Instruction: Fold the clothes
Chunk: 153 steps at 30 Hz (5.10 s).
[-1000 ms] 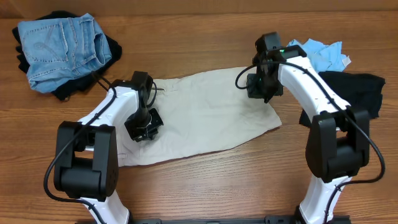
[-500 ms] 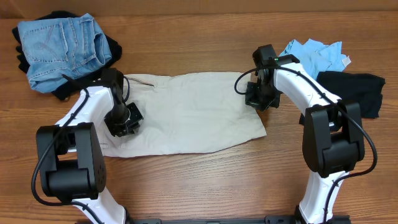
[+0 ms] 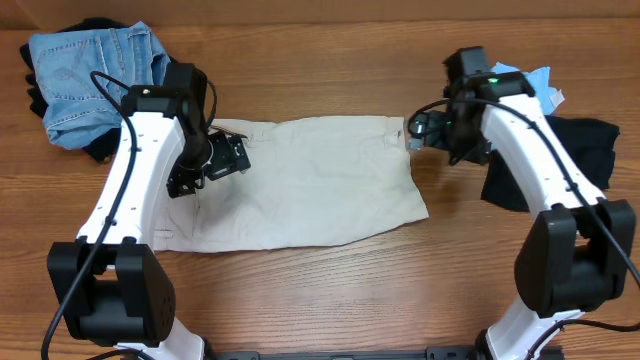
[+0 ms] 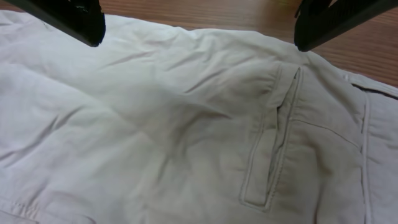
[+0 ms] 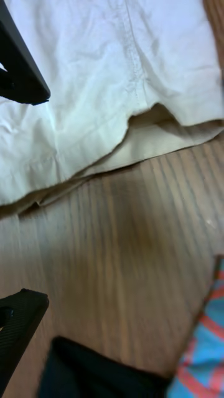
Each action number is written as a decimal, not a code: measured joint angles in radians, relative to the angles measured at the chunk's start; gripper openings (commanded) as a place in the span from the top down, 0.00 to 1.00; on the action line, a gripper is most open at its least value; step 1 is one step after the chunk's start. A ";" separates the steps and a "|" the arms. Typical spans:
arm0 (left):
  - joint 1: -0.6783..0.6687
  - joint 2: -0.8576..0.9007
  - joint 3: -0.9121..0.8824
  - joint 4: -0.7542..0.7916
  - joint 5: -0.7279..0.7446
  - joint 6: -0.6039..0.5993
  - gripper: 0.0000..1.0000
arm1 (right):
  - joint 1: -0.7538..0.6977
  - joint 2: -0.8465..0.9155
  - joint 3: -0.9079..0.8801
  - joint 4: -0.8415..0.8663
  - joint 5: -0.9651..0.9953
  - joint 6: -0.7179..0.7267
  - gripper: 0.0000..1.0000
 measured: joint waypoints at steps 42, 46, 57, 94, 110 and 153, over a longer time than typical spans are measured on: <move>0.000 0.000 0.000 -0.028 -0.003 0.007 0.00 | -0.025 -0.002 -0.402 0.368 -0.293 0.103 0.96; 0.000 0.000 0.000 -0.031 -0.003 0.007 0.00 | -0.037 0.002 -0.295 0.215 -0.138 0.113 0.96; 0.000 0.000 0.000 -0.027 -0.003 0.007 0.00 | 0.217 0.002 -0.075 0.047 0.159 0.156 0.96; 0.000 0.000 0.000 -0.034 -0.003 0.008 0.00 | 0.529 0.004 0.102 0.047 -0.012 0.286 0.49; 0.000 0.000 0.000 -0.034 -0.003 0.011 0.00 | 0.433 0.004 -0.306 0.477 -0.180 0.336 0.87; 0.000 0.000 -0.140 0.097 -0.003 0.011 0.00 | 0.246 -0.167 -0.046 0.036 0.018 0.203 0.04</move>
